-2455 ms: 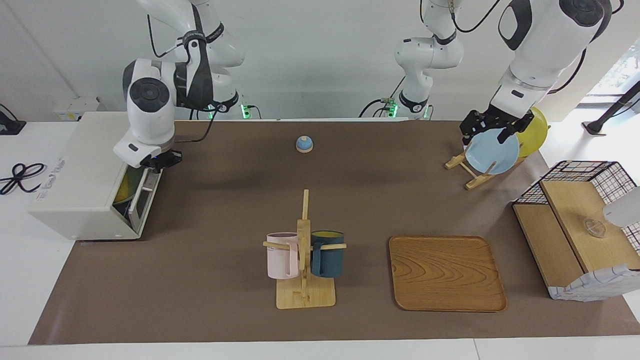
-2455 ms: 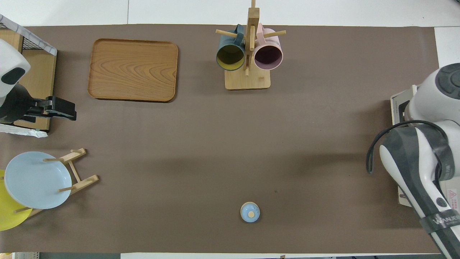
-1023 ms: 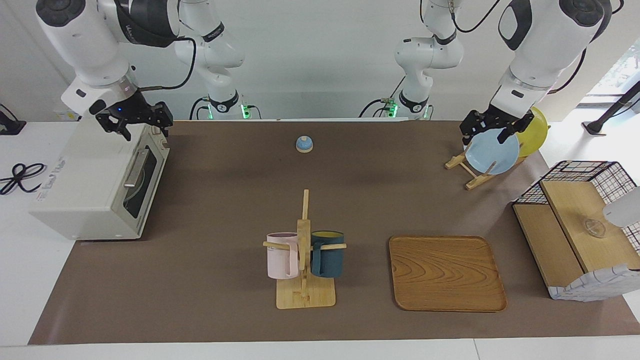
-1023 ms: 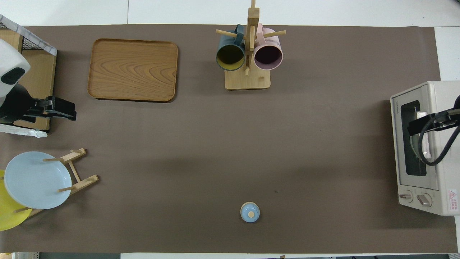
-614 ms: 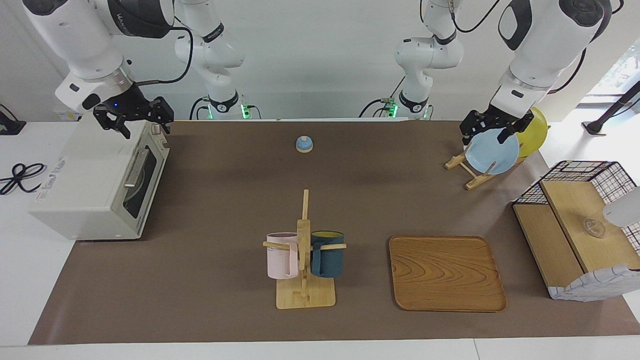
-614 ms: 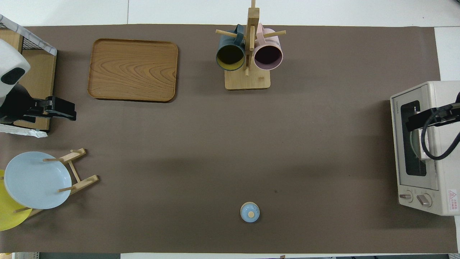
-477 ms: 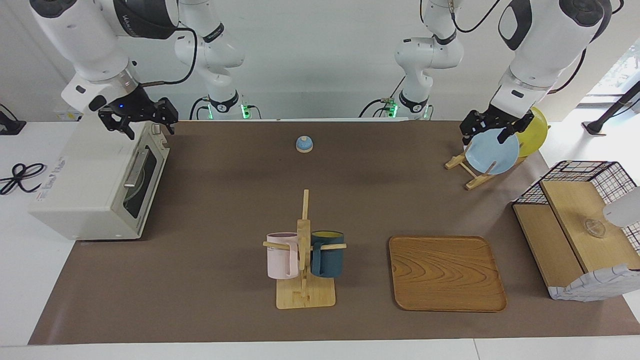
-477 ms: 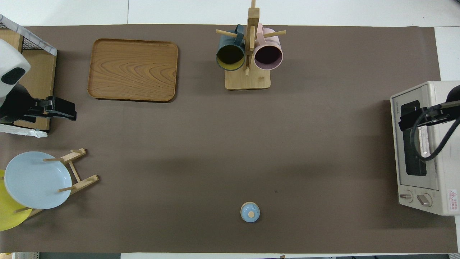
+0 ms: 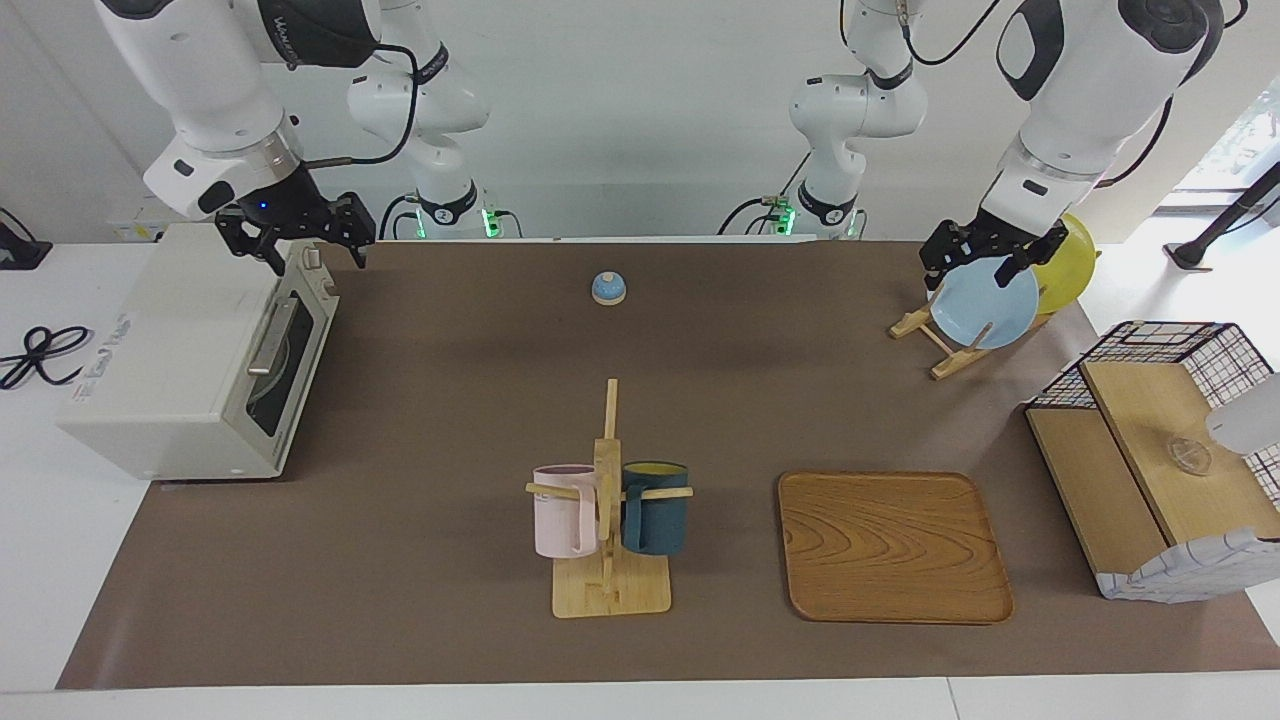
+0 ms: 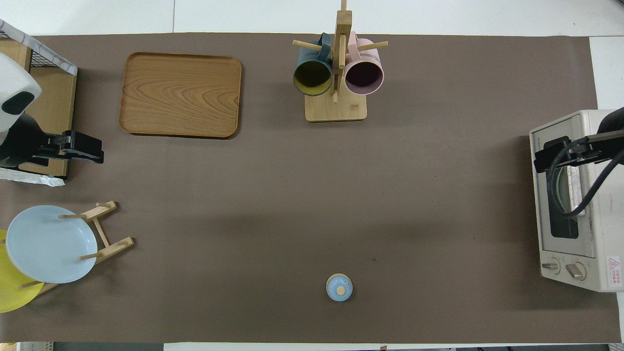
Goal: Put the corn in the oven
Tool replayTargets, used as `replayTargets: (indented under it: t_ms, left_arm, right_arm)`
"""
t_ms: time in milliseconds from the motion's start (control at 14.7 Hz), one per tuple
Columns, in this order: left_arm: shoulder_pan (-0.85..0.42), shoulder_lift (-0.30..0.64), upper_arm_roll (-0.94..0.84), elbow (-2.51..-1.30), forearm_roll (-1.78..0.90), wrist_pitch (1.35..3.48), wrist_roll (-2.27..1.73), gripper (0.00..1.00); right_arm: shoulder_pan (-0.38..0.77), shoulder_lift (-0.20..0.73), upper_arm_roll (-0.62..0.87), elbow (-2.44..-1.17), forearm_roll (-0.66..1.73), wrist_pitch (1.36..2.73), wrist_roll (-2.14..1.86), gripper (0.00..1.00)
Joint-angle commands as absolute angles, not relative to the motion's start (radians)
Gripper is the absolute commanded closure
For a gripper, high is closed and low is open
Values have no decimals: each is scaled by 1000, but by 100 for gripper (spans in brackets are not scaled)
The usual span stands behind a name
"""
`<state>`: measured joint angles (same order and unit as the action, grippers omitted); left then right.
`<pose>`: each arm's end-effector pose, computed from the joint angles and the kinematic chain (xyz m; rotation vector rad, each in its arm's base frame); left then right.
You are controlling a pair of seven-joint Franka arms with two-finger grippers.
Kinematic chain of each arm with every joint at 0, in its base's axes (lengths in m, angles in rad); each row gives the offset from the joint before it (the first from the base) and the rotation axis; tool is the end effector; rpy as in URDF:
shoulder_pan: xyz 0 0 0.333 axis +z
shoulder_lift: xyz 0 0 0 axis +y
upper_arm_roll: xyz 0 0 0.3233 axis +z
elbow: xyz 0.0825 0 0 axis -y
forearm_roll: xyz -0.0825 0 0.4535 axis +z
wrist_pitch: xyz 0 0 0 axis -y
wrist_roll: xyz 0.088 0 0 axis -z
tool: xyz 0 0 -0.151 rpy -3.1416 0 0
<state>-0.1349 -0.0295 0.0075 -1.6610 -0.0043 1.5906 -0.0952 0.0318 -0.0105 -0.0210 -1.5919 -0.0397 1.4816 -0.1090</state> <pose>0.6073 -0.0784 0.5590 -3.1405 0.0503 0.0646 0.6060 0.0002 0.5759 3.0976 0.1834 -0.1578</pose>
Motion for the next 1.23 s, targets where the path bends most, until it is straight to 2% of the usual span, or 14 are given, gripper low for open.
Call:
replayTargets:
  t_ms: [0, 1159]
  left_arm:
    - [-121, -43, -2, -1678, 17, 1592, -91, 0]
    - [-121, -43, -2, -1678, 17, 1592, -91, 0]
  right_arm:
    - [-2, 8, 2, -1560, -44, 1457, -101, 0]
    - [-31, 8, 21, -1560, -14, 1470, -91, 0]
